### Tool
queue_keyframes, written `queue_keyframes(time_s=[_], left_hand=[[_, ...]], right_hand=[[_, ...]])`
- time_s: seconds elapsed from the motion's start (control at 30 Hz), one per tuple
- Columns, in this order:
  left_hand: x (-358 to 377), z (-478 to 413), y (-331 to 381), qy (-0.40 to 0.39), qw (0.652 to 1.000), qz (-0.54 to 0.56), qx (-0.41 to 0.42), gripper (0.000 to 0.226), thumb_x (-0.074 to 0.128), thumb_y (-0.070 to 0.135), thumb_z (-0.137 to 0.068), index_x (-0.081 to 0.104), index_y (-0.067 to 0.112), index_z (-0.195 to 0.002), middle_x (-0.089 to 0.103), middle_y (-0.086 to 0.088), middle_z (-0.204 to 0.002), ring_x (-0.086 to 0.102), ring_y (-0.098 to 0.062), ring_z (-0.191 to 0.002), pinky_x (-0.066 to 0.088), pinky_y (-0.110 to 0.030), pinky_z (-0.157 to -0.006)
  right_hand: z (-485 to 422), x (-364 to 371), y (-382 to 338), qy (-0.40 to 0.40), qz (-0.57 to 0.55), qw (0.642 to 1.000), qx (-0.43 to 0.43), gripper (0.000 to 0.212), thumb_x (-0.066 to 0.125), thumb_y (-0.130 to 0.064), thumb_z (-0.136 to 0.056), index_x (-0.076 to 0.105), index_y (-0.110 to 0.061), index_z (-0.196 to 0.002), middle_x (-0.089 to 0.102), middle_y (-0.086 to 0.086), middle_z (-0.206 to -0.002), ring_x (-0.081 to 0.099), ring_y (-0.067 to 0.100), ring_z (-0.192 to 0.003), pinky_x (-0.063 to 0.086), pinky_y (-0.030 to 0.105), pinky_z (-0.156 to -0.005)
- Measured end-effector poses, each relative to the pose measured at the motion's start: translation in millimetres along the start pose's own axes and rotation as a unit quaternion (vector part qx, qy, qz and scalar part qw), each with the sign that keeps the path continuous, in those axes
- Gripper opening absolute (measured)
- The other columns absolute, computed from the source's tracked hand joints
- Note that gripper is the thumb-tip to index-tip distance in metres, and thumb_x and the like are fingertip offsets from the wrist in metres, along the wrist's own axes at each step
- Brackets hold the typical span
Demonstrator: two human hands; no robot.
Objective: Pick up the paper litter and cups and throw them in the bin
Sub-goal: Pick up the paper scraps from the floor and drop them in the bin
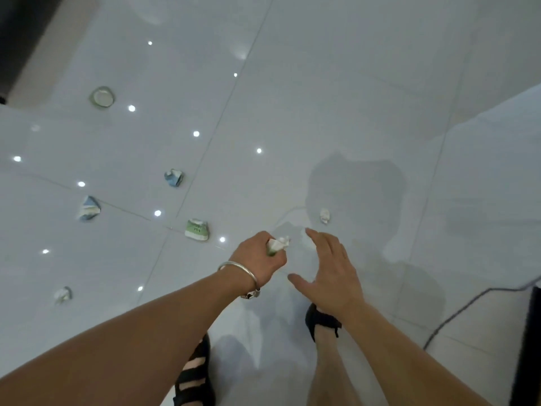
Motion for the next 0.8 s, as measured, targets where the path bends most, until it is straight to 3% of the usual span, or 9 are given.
queue_keyframes(time_s=[0.07, 0.23, 0.4, 0.57, 0.67, 0.73, 0.8], left_hand=[[-6.7, -22.3, -14.5, 0.029, 0.999, -0.002, -0.043, 0.016, 0.060, 0.038, -0.080, 0.051, 0.025, -0.083, 0.058, 0.007, -0.075, 0.054, -0.010, -0.066, 0.038, -0.026, -0.055], [3.7, -74.4, -46.0, 0.095, 0.988, 0.021, -0.121, 0.015, 0.059, 0.036, -0.080, 0.047, 0.028, -0.077, 0.056, 0.007, -0.072, 0.052, -0.010, -0.063, 0.038, -0.027, -0.053], [48.4, -122.6, -60.0, 0.091, 0.989, 0.054, -0.107, 0.019, 0.058, 0.038, -0.082, 0.053, 0.022, -0.092, 0.058, 0.004, -0.078, 0.055, -0.016, -0.069, 0.046, -0.031, -0.058], [77.0, -163.0, -105.9, 0.103, 0.983, 0.095, -0.119, 0.019, 0.058, 0.037, -0.083, 0.054, 0.022, -0.096, 0.059, 0.004, -0.083, 0.057, -0.017, -0.073, 0.050, -0.034, -0.066], [75.1, -166.0, -147.3, 0.124, 0.975, 0.111, -0.150, 0.021, 0.057, 0.036, -0.083, 0.054, 0.021, -0.097, 0.059, 0.002, -0.084, 0.057, -0.018, -0.074, 0.050, -0.035, -0.067], [66.4, -155.3, -170.8, 0.132, 0.971, 0.105, -0.167, 0.021, 0.056, 0.036, -0.084, 0.054, 0.019, -0.097, 0.059, 0.001, -0.085, 0.057, -0.019, -0.075, 0.050, -0.035, -0.067], [52.2, -133.4, -187.3, 0.143, 0.966, 0.106, -0.188, 0.023, 0.056, 0.036, -0.084, 0.054, 0.019, -0.099, 0.060, 0.000, -0.087, 0.058, -0.020, -0.077, 0.050, -0.035, -0.068]], right_hand=[[-25.8, 8.7, 44.8, -0.032, 0.035, 0.997, 0.062, 0.084, 0.064, -0.048, -0.081, 0.017, -0.033, -0.149, 0.025, -0.007, -0.146, 0.032, 0.015, -0.128, 0.039, 0.029, -0.094], [-99.6, 25.9, 137.9, -0.096, 0.084, 0.975, 0.181, 0.075, 0.059, -0.043, -0.088, 0.018, -0.030, -0.149, 0.023, 0.001, -0.148, 0.038, 0.028, -0.125, 0.042, 0.037, -0.088], [-174.3, 55.5, 185.8, -0.121, 0.128, 0.969, 0.170, 0.072, 0.058, -0.047, -0.088, 0.021, -0.030, -0.148, 0.024, 0.005, -0.147, 0.053, 0.033, -0.114, 0.046, 0.039, -0.085], [-215.9, 124.4, 206.2, -0.160, 0.154, 0.964, 0.144, 0.073, 0.061, -0.047, -0.089, 0.023, -0.028, -0.148, 0.026, 0.007, -0.143, 0.059, 0.033, -0.095, 0.042, 0.033, -0.071], [-219.4, 151.7, 212.5, -0.144, 0.161, 0.967, 0.136, 0.048, 0.059, -0.030, -0.092, 0.039, -0.022, -0.135, 0.032, 0.011, -0.133, 0.051, 0.028, -0.075, 0.042, 0.034, -0.068], [-214.8, 163.4, 203.4, -0.156, 0.157, 0.965, 0.138, 0.033, 0.057, -0.023, -0.093, 0.048, -0.019, -0.124, 0.039, 0.014, -0.127, 0.047, 0.025, -0.073, 0.042, 0.033, -0.068], [-205.5, 173.6, 175.7, -0.194, 0.162, 0.961, 0.113, 0.030, 0.059, -0.024, -0.092, 0.051, -0.018, -0.121, 0.046, 0.013, -0.121, 0.047, 0.022, -0.076, 0.041, 0.031, -0.070]])
Point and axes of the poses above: each hand's wrist, its own z-axis away from the middle knuckle, its own x-axis out of the palm, y = z × x, the point moved 7 cm from there along -z, towards the middle knuckle
